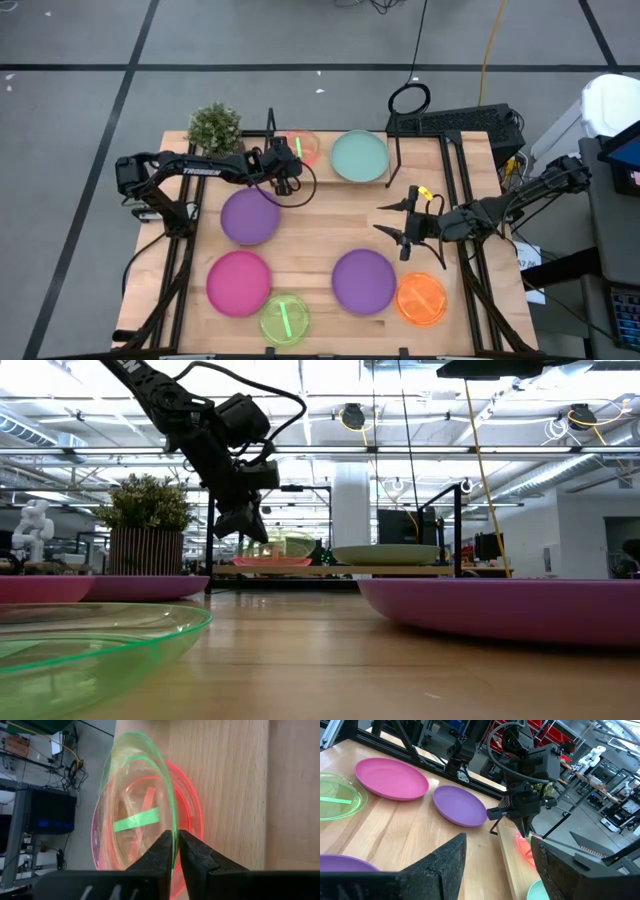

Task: Place and stack plates onto a shelf
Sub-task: Stack the top transparent green plate on top of the transparent pink plate, then stack the bottom purple plate on top of the light blue plate

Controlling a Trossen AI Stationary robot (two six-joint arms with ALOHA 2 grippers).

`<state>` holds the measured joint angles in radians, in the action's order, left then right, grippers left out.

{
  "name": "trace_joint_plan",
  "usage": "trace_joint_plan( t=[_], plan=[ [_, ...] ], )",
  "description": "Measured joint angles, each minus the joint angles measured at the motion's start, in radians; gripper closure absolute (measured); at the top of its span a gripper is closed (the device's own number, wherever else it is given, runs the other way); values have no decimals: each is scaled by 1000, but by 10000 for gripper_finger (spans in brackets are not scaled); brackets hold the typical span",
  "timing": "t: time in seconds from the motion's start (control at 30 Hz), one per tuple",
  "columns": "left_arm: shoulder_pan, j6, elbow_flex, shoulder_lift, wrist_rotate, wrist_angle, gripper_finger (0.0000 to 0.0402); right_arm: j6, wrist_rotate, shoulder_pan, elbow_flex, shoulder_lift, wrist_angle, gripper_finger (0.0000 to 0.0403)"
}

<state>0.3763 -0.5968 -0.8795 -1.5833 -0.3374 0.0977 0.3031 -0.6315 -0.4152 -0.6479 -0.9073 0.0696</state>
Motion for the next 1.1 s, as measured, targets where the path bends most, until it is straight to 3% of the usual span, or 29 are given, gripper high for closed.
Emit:
trace_joint_plan(
  t=[0.27, 0.5, 0.67, 0.83, 1.1],
  plan=[
    [-10, 13, 0, 0, -1, 2, 311, -1, 0, 0, 0, 0, 0, 200],
    [-44, 12, 0, 0, -17, -11, 307, -18, 3, 0, 0, 0, 16, 200],
    [-81, 6, 0, 2, -103, -21, 307, -58, 4, 0, 0, 0, 27, 200],
    [-153, 65, -1, 49, -128, -17, 307, -128, 12, -2, 0, -25, 27, 200],
    [-324, 226, -2, 180, -127, 31, 307, -213, 117, -19, -3, -128, 43, 200]
  ],
)
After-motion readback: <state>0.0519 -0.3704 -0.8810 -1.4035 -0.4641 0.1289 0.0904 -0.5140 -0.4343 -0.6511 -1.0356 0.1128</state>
